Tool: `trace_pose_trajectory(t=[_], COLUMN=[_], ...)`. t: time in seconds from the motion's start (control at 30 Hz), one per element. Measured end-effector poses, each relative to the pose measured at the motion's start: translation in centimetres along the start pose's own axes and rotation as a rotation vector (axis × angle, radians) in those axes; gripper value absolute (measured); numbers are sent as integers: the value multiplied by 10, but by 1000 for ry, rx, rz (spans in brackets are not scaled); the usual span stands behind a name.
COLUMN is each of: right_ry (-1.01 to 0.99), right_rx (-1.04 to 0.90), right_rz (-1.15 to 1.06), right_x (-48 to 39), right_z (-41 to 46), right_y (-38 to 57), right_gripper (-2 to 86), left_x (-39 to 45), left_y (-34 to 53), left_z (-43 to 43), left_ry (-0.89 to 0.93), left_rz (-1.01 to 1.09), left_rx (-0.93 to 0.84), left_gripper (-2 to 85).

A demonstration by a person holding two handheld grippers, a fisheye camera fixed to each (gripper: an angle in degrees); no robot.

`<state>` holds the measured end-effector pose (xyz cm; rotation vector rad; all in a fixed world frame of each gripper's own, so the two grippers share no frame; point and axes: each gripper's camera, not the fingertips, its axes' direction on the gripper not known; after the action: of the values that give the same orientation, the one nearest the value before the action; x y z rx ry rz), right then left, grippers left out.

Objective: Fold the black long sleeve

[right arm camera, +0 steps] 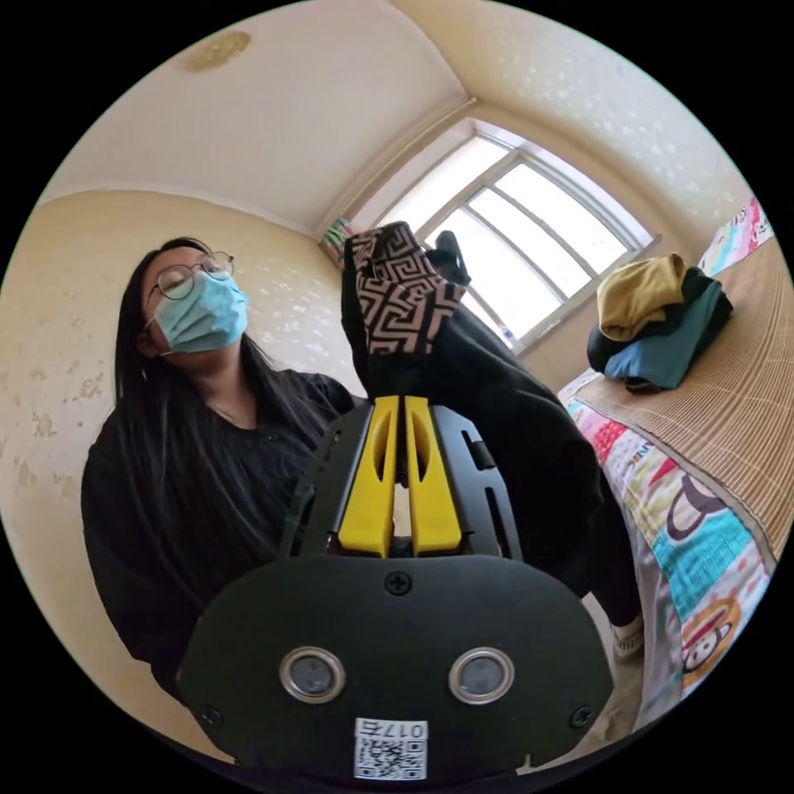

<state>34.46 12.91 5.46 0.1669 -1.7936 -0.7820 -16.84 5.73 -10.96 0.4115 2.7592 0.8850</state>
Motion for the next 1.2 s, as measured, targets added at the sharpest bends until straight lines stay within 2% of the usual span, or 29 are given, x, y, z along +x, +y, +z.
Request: trace_pose_trajectory(t=[0.23,0.37,0.47,0.6,0.73,0.83,0.9,1.0,1.2], right_ry=[160,172,376,637,758,877,1025,1244,1351], right_rx=[55,250,352,305,252,297,348,402,357], right_rz=[12,-30,-145,-343,-561,-674,-756,-766,-615], right_x=[-16,-38,-89,-182,-268,-328,-367,-392,-392], right_z=[-18,-51,-87,-100,-61,-25,1,28,39], right_y=[-6,-11,-34,-126,-189,-209,-208,-206,-226], right_gripper=[13,9,8,6,6,5,5,5,5], left_x=[-36,-51,-48,-46,-51,-53,-47,-47,-75], left_y=[24,41,53,68,84,97,107,119,141], left_z=[-26,-51,-73,-100,-122,-121,-116,-111,-123], left_ry=[-10,-27,-204,-514,-545,-545,-622,-805,-991], left_rz=[-23,-38,-56,-78,-59,-12,53,101,96], left_rx=[47,82,60,38,100,77,55,19,6], left_gripper=[-8,-8,-8,-8,-9,-9,-9,-9,-9])
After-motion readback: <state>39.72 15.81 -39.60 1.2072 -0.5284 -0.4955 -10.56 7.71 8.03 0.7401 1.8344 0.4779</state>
